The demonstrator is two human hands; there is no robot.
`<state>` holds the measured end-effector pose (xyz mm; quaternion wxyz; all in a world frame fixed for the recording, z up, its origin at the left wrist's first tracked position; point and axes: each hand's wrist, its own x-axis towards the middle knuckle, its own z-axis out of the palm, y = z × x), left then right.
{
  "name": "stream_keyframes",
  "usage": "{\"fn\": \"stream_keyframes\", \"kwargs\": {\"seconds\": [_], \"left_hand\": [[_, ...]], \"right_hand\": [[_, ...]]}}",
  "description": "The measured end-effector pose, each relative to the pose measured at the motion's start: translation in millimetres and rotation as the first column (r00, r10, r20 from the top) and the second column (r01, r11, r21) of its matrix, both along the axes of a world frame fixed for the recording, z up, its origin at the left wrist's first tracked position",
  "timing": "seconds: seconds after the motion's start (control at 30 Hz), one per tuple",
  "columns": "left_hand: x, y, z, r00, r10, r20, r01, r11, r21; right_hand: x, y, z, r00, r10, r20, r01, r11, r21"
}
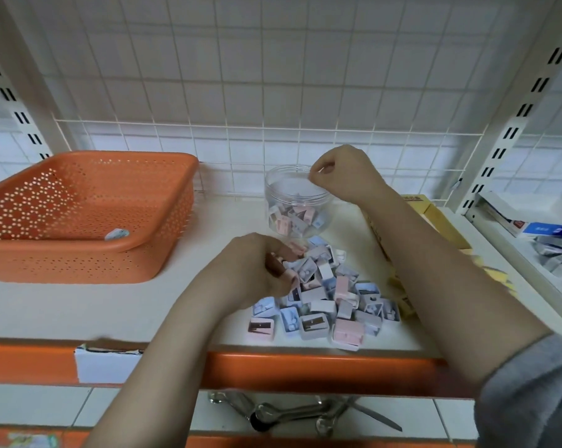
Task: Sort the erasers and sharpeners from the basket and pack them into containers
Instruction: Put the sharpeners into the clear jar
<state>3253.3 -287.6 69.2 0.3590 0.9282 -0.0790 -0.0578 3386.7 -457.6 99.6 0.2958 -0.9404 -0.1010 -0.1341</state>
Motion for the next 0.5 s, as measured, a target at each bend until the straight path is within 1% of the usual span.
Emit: {"fn": "stream_keyframes", "kwargs": {"seconds": [0.07, 0.13, 0.2, 0.27, 0.33, 0.4, 0.5], "left_hand": [[8, 5, 10, 0.998, 0.022, 0.051, -0.022, 1.000, -0.010], [20, 8, 27, 0.988, 0.045, 0.151, -0.045, 0.999, 0.000], [39, 9, 44, 0.959, 0.068, 0.274, -0.067, 0.998, -0.015], [63, 5, 56, 0.933, 0.059, 0.356, -0.061, 0.998, -0.006], [89, -4, 62, 0.921, -0.003, 0.389, -0.025, 0.997, 0.067], [111, -14, 63, 0.919, -0.071, 0.388, 0.012, 0.988, 0.152], [136, -23, 57, 0.933, -0.132, 0.334, 0.043, 0.964, 0.261]], "right_hand": [[-21, -10, -1, 0.999, -0.033, 0.043, 0.029, 0.995, 0.097], [-47, -19, -5, 0.999, -0.027, 0.025, 0.023, 0.990, 0.136], [-71, -23, -11, 0.996, 0.032, -0.078, -0.024, 0.995, 0.098], [-91, -24, -20, 0.975, 0.084, -0.206, -0.072, 0.995, 0.064], [-103, -22, -28, 0.955, 0.086, -0.283, -0.073, 0.996, 0.057], [-109, -19, -35, 0.951, 0.066, -0.302, -0.058, 0.998, 0.036], [-114, -17, -39, 0.950, 0.043, -0.308, -0.039, 0.999, 0.019]]}}
